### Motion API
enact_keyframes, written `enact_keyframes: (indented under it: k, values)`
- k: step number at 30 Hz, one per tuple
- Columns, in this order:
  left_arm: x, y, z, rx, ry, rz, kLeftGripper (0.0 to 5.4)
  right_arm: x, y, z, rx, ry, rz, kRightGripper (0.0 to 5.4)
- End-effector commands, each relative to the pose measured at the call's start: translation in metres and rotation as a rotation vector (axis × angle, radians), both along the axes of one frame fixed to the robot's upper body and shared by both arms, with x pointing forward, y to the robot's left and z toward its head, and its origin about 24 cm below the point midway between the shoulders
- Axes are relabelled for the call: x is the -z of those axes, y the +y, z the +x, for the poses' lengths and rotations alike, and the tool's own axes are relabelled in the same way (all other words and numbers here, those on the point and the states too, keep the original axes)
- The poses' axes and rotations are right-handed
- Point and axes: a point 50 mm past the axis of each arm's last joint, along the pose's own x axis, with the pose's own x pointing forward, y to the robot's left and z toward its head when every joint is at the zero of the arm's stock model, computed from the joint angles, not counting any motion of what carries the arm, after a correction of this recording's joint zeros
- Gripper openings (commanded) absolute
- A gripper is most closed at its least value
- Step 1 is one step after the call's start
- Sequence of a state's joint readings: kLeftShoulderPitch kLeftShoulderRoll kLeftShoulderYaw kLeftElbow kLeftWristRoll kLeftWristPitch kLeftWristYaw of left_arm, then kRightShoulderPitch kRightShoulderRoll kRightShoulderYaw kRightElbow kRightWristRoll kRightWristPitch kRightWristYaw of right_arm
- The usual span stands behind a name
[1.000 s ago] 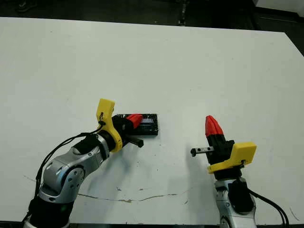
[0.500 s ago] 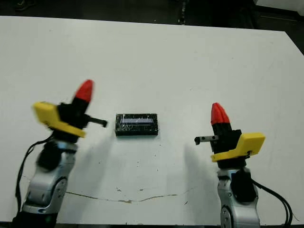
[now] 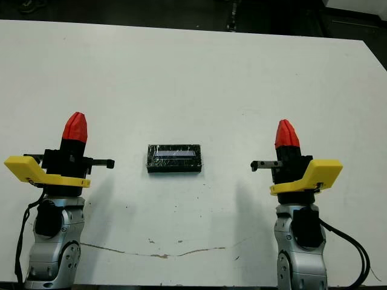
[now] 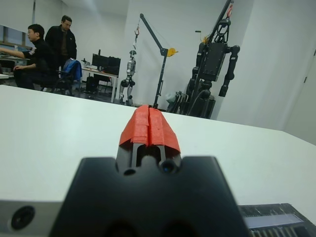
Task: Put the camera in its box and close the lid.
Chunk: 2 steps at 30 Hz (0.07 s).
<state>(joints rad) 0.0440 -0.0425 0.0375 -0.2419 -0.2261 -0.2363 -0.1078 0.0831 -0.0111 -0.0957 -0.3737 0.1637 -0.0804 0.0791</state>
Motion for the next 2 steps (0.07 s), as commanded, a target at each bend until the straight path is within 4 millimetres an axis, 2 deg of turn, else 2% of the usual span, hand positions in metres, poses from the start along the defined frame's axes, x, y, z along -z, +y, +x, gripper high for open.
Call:
enact_keyframes:
  k: [1,2]
  values:
    - [0.005,-0.0009,-0.0018,-0.003,0.03,0.007,0.01,0.0055,-0.0023,-0.0013,0.013,0.023,0.002,0.0]
    - [0.0052,-0.0013,-0.0019,-0.003,0.03,0.01,0.01,0.0059,-0.0022,-0.0016,0.013,0.024,0.001,0.0]
